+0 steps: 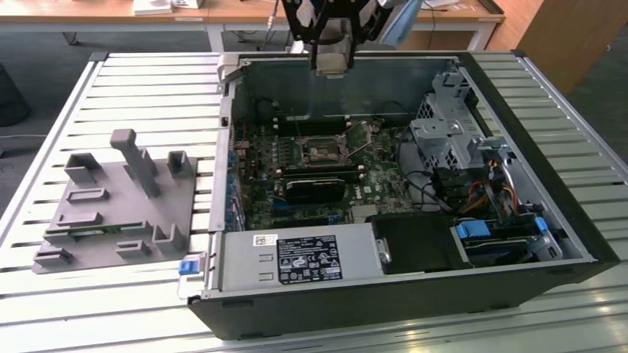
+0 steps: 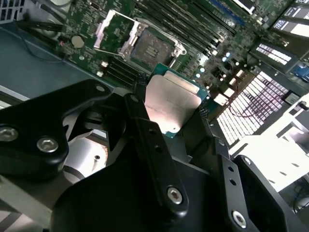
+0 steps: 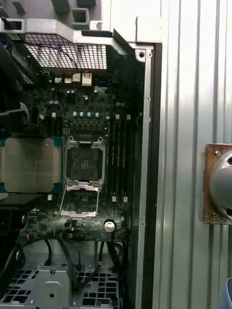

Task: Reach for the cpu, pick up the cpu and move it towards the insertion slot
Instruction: 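Pick up the cpu and move it towards the insertion slot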

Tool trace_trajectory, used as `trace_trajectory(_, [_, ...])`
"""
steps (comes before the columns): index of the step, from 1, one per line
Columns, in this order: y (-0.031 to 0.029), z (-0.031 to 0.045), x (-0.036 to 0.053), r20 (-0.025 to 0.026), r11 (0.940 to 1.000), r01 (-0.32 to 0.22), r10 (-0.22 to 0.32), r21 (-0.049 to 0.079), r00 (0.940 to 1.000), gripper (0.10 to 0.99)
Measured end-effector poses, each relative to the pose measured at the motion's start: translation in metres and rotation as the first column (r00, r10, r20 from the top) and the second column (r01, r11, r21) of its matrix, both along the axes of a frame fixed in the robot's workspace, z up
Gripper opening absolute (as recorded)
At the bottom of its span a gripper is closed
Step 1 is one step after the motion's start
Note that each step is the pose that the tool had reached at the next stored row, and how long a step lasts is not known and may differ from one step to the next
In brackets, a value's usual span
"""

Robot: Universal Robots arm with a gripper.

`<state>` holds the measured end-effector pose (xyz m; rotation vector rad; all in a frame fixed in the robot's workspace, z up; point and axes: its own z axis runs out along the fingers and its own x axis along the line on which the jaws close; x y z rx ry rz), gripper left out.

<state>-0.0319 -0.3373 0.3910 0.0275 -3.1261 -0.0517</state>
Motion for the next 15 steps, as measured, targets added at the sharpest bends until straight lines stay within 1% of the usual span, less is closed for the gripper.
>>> trace_trajectory(2, [0.0001,-0.0004,0.0072,0.0000,1.0000,0.000,0.000,0.000,1.0000,0.545])
trace_trajectory(7, [0.0001,-0.0016,0.0201,0.0002,1.0000,0.000,0.000,0.000,1.0000,0.545])
trace_trajectory(15, [0.0001,-0.0016,0.0202,0.0000,1.0000,0.000,0.000,0.000,1.0000,0.545])
